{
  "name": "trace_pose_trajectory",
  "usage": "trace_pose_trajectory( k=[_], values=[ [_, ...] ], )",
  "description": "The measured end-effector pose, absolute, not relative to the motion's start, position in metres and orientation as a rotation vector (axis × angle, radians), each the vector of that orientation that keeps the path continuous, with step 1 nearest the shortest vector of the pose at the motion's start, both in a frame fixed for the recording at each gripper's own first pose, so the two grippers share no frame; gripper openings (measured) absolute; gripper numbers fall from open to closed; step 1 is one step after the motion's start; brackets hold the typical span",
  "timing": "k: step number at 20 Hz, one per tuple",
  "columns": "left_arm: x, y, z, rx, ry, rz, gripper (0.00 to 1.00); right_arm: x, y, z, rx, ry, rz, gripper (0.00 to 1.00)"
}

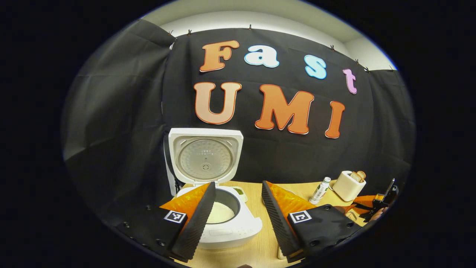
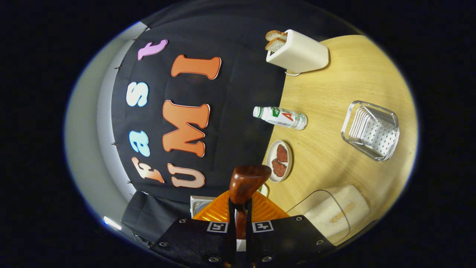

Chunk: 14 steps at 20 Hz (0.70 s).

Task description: Close the left gripper, press the button to open the rice cooker; take a wooden spoon from the chopstick holder with the right hand, scoop a spoonful of rice and pour it into the rice cooker, then put the wooden spoon back into the chopstick holder.

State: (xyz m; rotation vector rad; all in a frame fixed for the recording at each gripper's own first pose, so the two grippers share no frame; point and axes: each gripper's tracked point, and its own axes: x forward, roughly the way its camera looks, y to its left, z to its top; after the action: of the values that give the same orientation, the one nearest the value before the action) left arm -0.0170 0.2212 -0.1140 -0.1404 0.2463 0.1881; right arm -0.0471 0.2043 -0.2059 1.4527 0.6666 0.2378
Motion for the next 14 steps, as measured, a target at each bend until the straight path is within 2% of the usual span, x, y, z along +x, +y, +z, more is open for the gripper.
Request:
trace_pose_trajectory(
  k=[7,10,14],
  values=[
    [-0.035,0.26,-0.113,-0.174,0.219,0.27,0.86,-0.016,0.254,-0.175,1.576,0.656,0.319,0.1],
    [-0.045,0.288,-0.115,-0.156,0.22,0.33,0.86,-0.006,0.288,-0.177,1.538,0.685,0.328,0.1],
    [-0.056,0.32,-0.11,-0.125,0.201,0.379,0.86,0.011,0.342,-0.159,1.538,0.697,0.402,0.1]
  ],
)
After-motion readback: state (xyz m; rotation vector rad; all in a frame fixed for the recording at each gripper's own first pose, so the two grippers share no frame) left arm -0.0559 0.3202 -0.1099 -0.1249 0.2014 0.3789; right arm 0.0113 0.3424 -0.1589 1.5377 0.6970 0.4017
